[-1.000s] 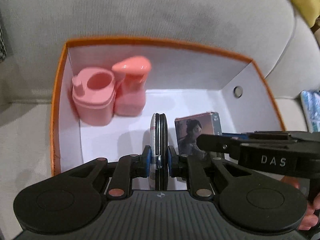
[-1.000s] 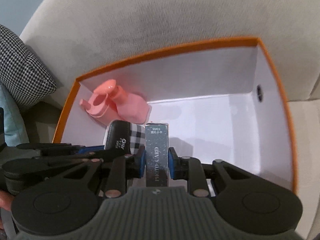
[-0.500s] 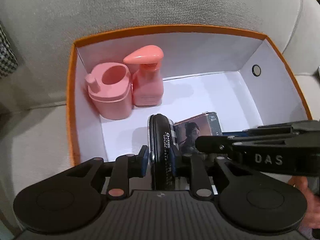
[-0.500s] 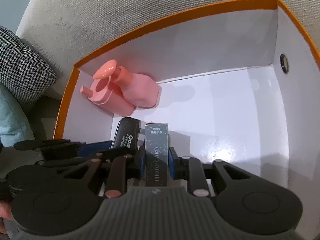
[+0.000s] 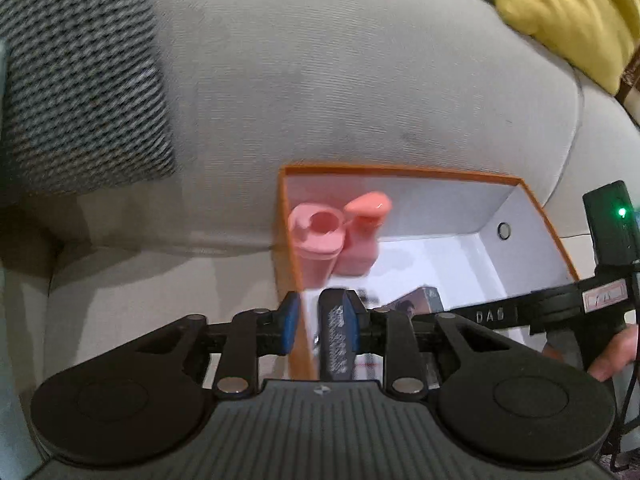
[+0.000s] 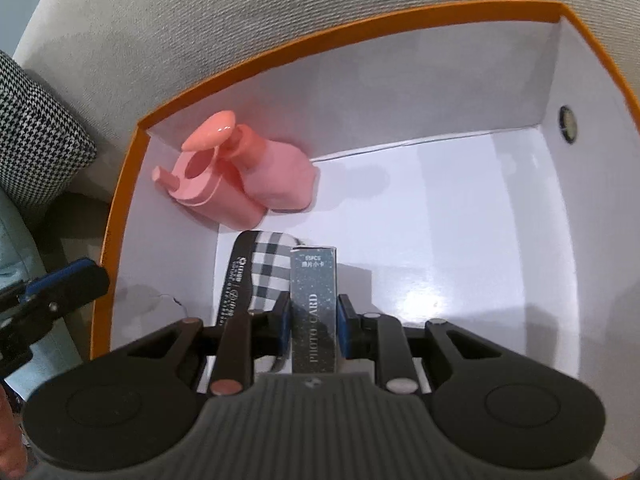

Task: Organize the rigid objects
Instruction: 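Lower both items into the box beside the pink items and release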

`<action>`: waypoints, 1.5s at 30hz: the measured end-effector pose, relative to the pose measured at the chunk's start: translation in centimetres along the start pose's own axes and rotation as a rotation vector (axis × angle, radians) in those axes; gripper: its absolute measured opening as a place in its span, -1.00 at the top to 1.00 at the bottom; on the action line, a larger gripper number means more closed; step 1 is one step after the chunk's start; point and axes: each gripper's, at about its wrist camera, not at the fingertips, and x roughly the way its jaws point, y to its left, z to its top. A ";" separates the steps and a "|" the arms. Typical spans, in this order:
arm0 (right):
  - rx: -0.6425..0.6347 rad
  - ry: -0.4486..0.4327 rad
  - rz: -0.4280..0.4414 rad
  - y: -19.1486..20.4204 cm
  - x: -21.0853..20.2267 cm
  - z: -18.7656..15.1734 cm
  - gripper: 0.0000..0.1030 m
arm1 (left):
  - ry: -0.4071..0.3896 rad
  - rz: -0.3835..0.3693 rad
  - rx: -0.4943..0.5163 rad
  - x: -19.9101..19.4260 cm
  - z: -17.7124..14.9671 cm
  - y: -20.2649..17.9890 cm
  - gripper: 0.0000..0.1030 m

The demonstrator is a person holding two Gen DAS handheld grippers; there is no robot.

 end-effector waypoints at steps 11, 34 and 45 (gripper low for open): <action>0.072 0.026 0.065 0.1 1.5 0.9 0.54 | 0.034 -0.085 -0.041 1.9 -0.6 1.4 0.58; -0.107 0.115 -0.173 2.3 3.3 0.8 0.23 | 0.038 -0.067 -0.021 1.9 -1.6 1.4 0.73; -0.130 0.091 -0.172 3.4 3.0 0.7 0.24 | 0.043 -0.067 -0.011 1.6 -1.6 1.3 0.73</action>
